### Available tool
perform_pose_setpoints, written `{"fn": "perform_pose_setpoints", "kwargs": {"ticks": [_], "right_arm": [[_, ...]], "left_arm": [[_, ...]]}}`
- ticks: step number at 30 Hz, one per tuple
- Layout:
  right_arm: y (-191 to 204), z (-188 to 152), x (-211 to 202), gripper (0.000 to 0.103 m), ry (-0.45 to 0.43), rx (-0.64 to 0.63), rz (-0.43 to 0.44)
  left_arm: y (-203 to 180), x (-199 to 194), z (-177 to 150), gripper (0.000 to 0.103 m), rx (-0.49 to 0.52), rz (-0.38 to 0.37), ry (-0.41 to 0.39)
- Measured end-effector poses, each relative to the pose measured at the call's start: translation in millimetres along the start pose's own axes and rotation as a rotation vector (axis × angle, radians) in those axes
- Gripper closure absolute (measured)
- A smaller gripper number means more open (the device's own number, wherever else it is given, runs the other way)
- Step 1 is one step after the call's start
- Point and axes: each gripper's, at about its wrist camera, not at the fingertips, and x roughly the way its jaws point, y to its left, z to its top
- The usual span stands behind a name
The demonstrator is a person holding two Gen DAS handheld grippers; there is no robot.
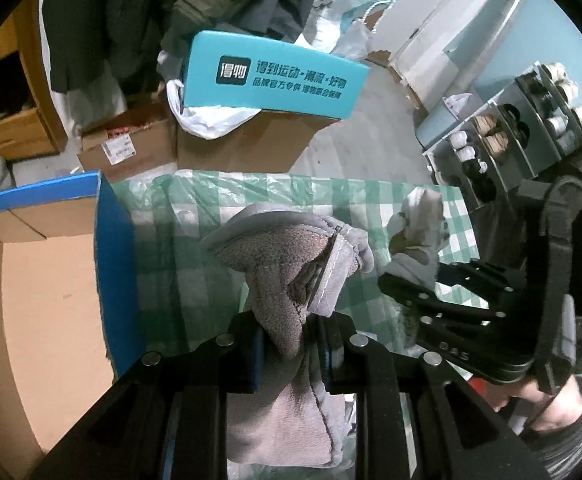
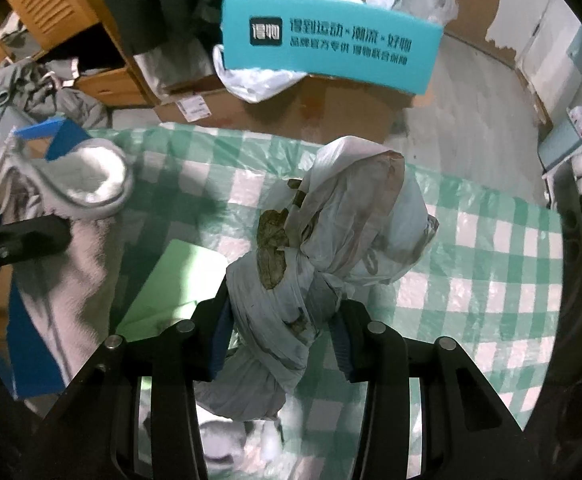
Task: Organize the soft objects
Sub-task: 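Close the left gripper on the grey sock while the right grips the white socks, then lift and carry the grey sock and white socks over the cardboard box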
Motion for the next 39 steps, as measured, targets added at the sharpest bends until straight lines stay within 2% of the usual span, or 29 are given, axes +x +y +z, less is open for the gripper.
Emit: {"fn": "perform_pose_setpoints", "kwargs": {"ticks": [7,17,23,30,39], "right_arm": [[7,-12,-34,0.061,-0.044,-0.014,0.016],[20,-24,-61,0.061,-0.095,-0.054,0.001],[26,-30,-77,0.061,-0.129,-0.063,0.007],[41,-30,-99,0.061,-0.183,-0.089,0.027],[67,-32,-118,0.061,-0.222,-0.145,0.054]], "left_arm": [[-17,-22,-12,0.082,0.076,0.03,-0.053],[-37,-47,-26,0.082,0.165,0.06,-0.133],[-39,-57,-36,0.082,0.187,0.056,-0.153],[-41,-85,-42,0.082,0.203,0.053,-0.216],[-27,-120,-47,0.082,0.176,0.044,-0.28]]}}
